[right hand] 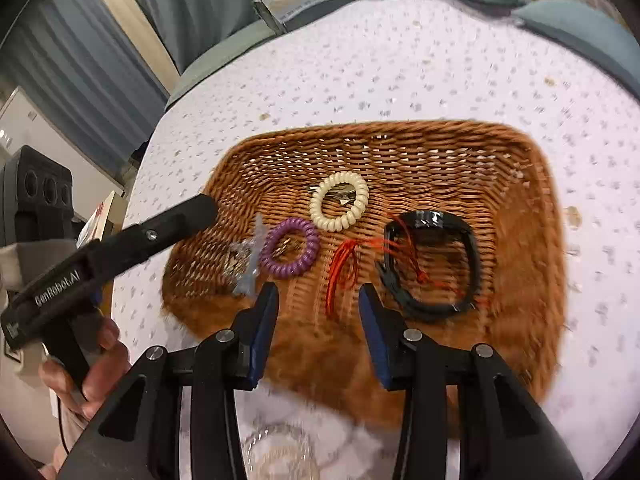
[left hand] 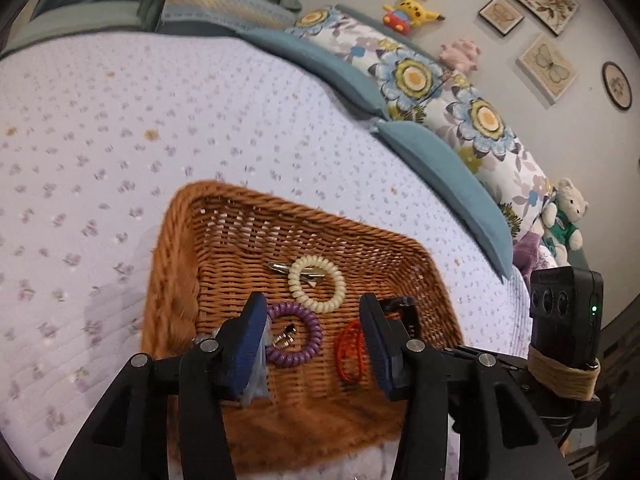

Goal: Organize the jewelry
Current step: 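Carry both items into the wicker basket and open both tools, then move both tools back over the clear bead bracelets and gold square charm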

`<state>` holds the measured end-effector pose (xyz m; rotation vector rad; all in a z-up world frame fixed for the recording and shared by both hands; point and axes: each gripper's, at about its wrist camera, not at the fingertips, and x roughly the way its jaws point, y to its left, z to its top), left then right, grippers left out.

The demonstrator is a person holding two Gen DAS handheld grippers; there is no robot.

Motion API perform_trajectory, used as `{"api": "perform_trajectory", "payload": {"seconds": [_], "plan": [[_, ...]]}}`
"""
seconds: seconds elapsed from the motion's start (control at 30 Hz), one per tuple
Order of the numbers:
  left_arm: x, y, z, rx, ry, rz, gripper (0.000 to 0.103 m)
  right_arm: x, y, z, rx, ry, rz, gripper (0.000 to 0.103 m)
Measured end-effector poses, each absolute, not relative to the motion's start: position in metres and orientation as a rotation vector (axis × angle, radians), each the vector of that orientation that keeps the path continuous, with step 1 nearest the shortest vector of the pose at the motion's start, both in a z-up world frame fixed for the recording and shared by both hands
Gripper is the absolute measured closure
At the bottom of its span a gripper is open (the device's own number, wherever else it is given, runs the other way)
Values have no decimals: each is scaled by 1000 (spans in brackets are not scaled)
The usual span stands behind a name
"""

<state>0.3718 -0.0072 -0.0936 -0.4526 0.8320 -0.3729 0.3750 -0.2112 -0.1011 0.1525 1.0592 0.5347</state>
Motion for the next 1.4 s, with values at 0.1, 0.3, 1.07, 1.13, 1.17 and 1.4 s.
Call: {"api": "perform_trajectory", "payload": {"seconds": [0.1,0.3,1.07,1.13,1.17,1.4], "plan": [[348,-4,-73,-428,799,-383,54,350,-219,-80,130,1015,529,58],[285,2,-31,-410,714,-419,53,286,-242,-38,115,918,525,58],[156,-23,-45,-187,736,-433,52,160,-267,-92,17,928,353,58],[158,-34,-64,-88,780,-435,52,160,-269,-108,33,953,342,58],[159,-38,-70,-57,793,-440,52,161,-269,-115,46,965,339,58],[174,-66,-107,85,851,-538,52,169,-267,-137,72,1009,302,58]]}}
